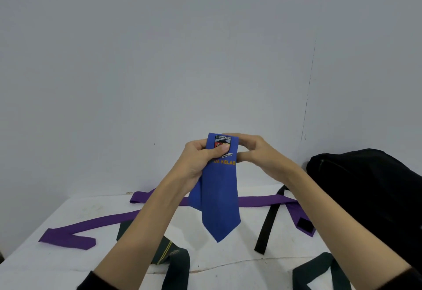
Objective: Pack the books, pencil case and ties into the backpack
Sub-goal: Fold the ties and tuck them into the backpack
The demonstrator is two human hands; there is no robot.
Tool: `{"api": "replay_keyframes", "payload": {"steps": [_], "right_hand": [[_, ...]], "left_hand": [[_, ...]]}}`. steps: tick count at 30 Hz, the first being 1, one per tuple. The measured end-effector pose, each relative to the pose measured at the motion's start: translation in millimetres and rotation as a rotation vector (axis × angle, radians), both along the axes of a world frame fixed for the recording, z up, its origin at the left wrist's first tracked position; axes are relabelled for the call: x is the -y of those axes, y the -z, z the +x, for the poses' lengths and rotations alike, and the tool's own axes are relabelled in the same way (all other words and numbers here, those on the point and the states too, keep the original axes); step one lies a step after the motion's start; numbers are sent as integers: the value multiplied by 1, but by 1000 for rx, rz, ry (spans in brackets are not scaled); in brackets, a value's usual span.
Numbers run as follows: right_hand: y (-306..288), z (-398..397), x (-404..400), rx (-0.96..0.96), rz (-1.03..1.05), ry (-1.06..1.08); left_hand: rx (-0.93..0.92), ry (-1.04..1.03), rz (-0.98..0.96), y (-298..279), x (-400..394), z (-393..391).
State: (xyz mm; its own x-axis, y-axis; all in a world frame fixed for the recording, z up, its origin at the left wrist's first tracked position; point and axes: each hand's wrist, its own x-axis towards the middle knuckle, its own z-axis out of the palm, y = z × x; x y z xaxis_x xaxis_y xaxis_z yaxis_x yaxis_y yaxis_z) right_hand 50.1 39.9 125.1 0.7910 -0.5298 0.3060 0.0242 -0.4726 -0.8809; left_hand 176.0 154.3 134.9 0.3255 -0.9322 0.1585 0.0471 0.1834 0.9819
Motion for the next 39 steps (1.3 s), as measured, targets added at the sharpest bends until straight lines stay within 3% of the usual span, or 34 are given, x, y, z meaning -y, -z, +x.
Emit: {"api": "replay_keyframes", "payload": {"steps": [8,16,23,33,39], "right_hand": [[-7,8,-4,215,-63,235],[-4,-7,-6,-10,-20,-24],[17,6,-16,198,70,166],[12,0,5,35,-180,320],[18,2,-1,83,-98,288]], "left_hand": [[15,13,52,6,-5,-5],[-99,33,45,11,-4,-3],[-155,116,42,1,-1,-8],[-151,206,236,15,-7,-1],[-118,219,99,16,-3,0]]}}
